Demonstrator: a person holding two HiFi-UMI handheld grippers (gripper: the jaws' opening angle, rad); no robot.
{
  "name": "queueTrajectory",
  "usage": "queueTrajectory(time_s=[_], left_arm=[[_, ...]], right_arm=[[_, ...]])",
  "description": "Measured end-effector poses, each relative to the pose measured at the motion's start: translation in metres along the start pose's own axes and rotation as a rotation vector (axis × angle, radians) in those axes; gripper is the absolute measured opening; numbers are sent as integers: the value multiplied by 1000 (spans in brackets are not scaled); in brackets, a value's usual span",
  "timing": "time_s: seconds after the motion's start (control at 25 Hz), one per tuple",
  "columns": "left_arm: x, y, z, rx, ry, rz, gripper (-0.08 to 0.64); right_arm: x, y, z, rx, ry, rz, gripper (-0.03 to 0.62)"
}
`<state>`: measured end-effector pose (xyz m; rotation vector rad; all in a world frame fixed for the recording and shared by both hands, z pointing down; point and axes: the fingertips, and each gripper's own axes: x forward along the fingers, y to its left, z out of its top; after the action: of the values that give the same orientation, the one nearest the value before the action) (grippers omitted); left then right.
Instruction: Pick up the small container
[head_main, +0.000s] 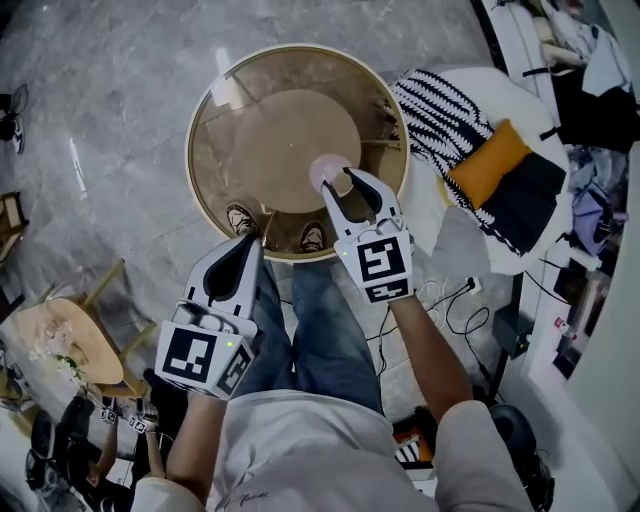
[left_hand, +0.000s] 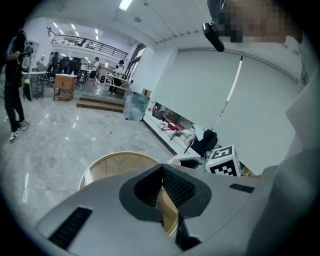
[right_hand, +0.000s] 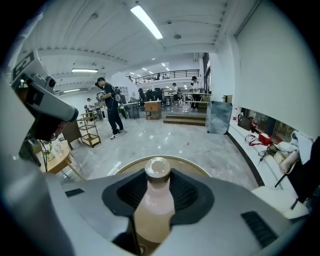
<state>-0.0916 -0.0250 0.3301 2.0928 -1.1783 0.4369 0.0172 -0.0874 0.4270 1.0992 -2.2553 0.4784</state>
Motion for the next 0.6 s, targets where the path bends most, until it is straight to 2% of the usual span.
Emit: queueTrajectory(time_s=[0.28,0.44,0.6], left_arm=[[-13,-15,6,-2,-25,-10,18],[-23,-21,11,-37,-43,-16,18],[-33,-24,15,-38,-65,-4,18]], right_arm=[[-22,12,19,-31,-13,26,147],[-35,19,28,-39,-15,46,147],[-46,26,35,-59,-24,59,147]])
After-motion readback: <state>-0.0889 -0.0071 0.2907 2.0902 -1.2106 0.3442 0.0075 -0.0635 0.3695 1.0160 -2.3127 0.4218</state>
